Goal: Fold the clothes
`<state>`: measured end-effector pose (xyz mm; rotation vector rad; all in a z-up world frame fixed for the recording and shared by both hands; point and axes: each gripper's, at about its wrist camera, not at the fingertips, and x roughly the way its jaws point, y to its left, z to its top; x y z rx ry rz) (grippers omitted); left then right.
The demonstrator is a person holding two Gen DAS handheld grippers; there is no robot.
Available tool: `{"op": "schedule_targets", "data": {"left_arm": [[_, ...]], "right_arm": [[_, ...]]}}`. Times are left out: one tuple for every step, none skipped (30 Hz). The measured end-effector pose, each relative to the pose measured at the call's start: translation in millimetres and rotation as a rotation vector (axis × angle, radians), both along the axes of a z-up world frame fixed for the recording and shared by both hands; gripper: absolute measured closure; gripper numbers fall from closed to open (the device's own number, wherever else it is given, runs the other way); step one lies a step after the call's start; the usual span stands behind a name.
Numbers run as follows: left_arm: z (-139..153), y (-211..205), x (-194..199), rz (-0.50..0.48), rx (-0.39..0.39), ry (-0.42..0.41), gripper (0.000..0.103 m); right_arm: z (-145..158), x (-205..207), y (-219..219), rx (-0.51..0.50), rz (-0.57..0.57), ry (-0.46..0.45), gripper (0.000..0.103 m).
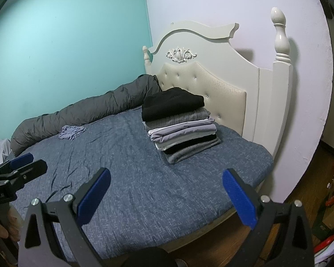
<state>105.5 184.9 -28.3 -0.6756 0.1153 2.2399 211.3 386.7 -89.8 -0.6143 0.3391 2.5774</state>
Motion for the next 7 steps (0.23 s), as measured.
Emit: {"op": "schedule_targets", "data": {"left_arm": [[-0.1, 0.0, 0.0, 0.001, -0.001, 0.000, 0.000], [-0.3, -0.1, 0.3, 0.002, -0.001, 0.002, 0.000], [-0.4, -0.2, 0.6, 0.002, -0.001, 0.003, 0.000], [-0.5, -0.5, 0.6, 0.002, 0.000, 0.004, 0.000], [-0.5, -0.8, 0.7, 0.002, 0.000, 0.003, 0.000], [-0.7, -0.8, 0.9, 0.003, 0.001, 0.003, 0.000], [-0.6, -1.0, 1.0, 0.005, 0.003, 0.005, 0.000]], "right_arm": [[0.0, 0.0, 0.2, 0.000, 0.000, 0.000, 0.002], [-0.1, 0.0, 0.4, 0.000, 0.001, -0.001, 0.002], [-0.1, 0.0, 0.5, 0.000, 0.001, -0.001, 0.002], [-0.2, 0.0, 0.7, -0.001, 0.001, -0.001, 0.002], [-0.1, 0.3, 0.8, 0.000, 0.000, -0.001, 0.002], [-0.1, 0.7, 0.8, 0.000, 0.000, 0.000, 0.002], [-0.1, 1.0, 0.8, 0.000, -0.001, 0.001, 0.002]]}}
